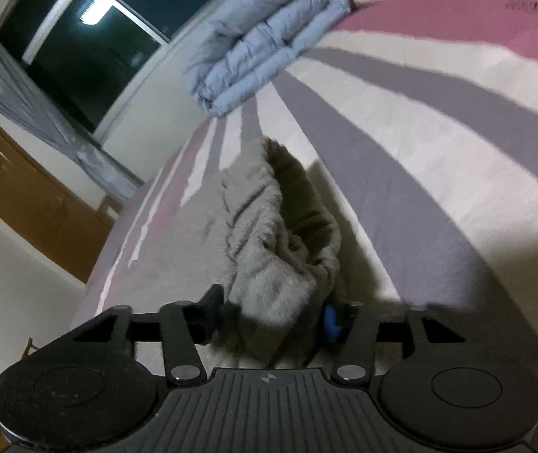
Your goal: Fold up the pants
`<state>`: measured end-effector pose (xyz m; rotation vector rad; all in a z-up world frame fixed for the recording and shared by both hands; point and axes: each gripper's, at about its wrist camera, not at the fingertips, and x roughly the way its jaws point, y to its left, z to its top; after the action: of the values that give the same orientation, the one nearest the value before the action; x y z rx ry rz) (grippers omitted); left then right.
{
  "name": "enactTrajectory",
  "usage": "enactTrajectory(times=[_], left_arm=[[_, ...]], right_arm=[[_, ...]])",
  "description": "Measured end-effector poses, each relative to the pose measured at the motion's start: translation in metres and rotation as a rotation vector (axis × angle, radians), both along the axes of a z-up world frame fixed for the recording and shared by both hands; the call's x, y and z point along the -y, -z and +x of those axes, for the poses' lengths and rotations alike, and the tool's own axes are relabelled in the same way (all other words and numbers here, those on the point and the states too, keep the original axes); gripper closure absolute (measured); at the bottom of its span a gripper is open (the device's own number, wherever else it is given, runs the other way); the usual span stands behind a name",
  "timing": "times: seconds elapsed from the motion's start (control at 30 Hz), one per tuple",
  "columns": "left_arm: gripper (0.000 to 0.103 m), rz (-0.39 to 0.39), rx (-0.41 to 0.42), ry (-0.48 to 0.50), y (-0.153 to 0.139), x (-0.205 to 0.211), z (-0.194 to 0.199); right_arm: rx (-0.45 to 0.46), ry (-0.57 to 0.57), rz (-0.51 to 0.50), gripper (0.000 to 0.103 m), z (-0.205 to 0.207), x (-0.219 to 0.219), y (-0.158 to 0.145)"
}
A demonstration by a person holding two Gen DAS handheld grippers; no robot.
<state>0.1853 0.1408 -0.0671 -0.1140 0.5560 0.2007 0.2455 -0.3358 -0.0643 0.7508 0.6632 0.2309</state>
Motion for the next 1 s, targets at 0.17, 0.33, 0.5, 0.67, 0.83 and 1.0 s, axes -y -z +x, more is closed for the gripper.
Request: enactTrajectory(times=[0.17, 0.33, 0.5, 0.67, 0.83, 1.0], left_arm=[[0.006, -0.01, -0.004, 0.003, 0.0, -0.002, 0.0], [0.006, -0.006, -0.015, 0.0, 0.0, -0.001, 0.001], [0.006, -0.006, -0.019, 0.0, 0.0, 0.0, 0.001], [0.006, -0.013, -0.014, 0.005, 0.0, 0.0, 0.0], [0.006, -0.069, 0.022, 0.071, -0.012, 0.0, -0.003], [0.007, -0.278, 0.005, 0.293, -0.034, 0.017, 0.038]], right_arm=[[0.101, 0.051, -0.124, 0.017, -0.044, -0.003, -0.007], [0.108, 0.031, -0.183, 0.012, -0.062, -0.014, -0.001], [0.107, 0.057, -0.156, 0.008, -0.065, -0.012, 0.002], [0.094, 0.084, -0.123, 0.008, -0.068, -0.004, 0.002], [0.105, 0.049, -0.066, 0.008, -0.064, 0.001, -0.002], [0.091, 0.049, 0.04, 0.008, -0.035, 0.026, -0.004]])
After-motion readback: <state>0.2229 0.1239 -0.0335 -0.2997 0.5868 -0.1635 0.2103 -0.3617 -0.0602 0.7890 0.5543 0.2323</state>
